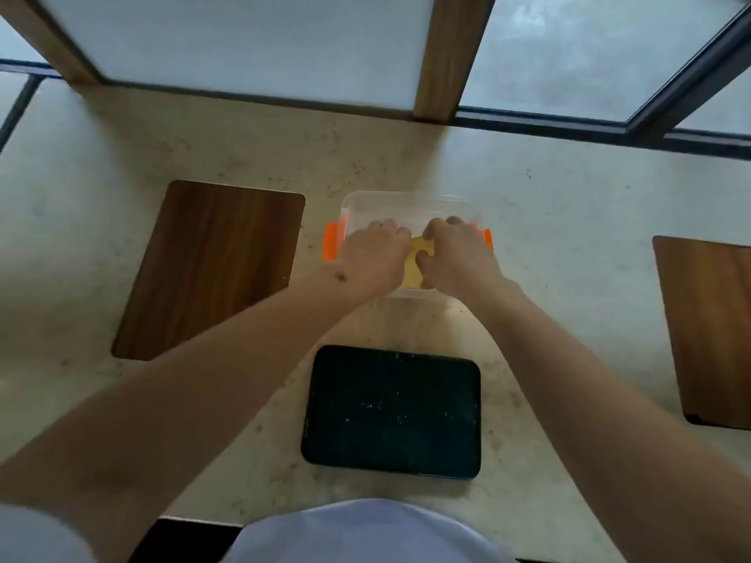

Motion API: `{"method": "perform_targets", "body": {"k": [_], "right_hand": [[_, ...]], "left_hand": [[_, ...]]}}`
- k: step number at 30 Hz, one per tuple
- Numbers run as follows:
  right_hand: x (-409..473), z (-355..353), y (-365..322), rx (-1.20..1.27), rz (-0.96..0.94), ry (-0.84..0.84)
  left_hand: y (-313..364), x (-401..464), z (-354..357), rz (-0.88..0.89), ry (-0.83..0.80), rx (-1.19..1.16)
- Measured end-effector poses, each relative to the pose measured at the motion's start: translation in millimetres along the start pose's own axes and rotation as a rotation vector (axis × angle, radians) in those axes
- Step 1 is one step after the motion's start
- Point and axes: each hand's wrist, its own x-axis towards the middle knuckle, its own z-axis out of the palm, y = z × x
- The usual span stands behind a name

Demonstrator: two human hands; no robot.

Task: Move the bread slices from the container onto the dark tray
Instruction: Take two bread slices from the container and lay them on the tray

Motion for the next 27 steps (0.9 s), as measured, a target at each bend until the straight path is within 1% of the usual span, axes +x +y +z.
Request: {"method": "perform_targets", "body": {"k": [2, 4, 6, 11, 17, 22, 25, 27], "right_hand": [[23, 4, 1, -0.189, -0.021, -0.071], [39, 8, 1, -0.293, -0.021, -0.149], [48, 13, 0, -0.353, -0.049, -0.198], [58, 15, 4, -0.460, -0.131, -0.188], [59, 13, 5, -0.566, -0.120, -0.336], [61, 10, 2, -0.535, -0.124, -0.309], [61, 10, 0, -0.465, -0.090, -0.275], [62, 11, 2, -0.401, -0.046, -0.282]], "left_hand": [[-1, 18, 3, 0.036, -0.136, 0.121], [-2, 29, 3, 0.060, -0.294, 0.242], [-3, 38, 10, 0.078, -0.375, 0.304], [4, 55, 19, 0.065, -0.357, 0.325], [-4, 66, 22, -0.006, -0.435, 0.313], [-7, 65, 25, -0.021, -0.448, 0.289], [-8, 66, 24, -0.025, -0.410, 0.198], [-8, 67, 21, -0.041, -0.410, 0.135]]}}
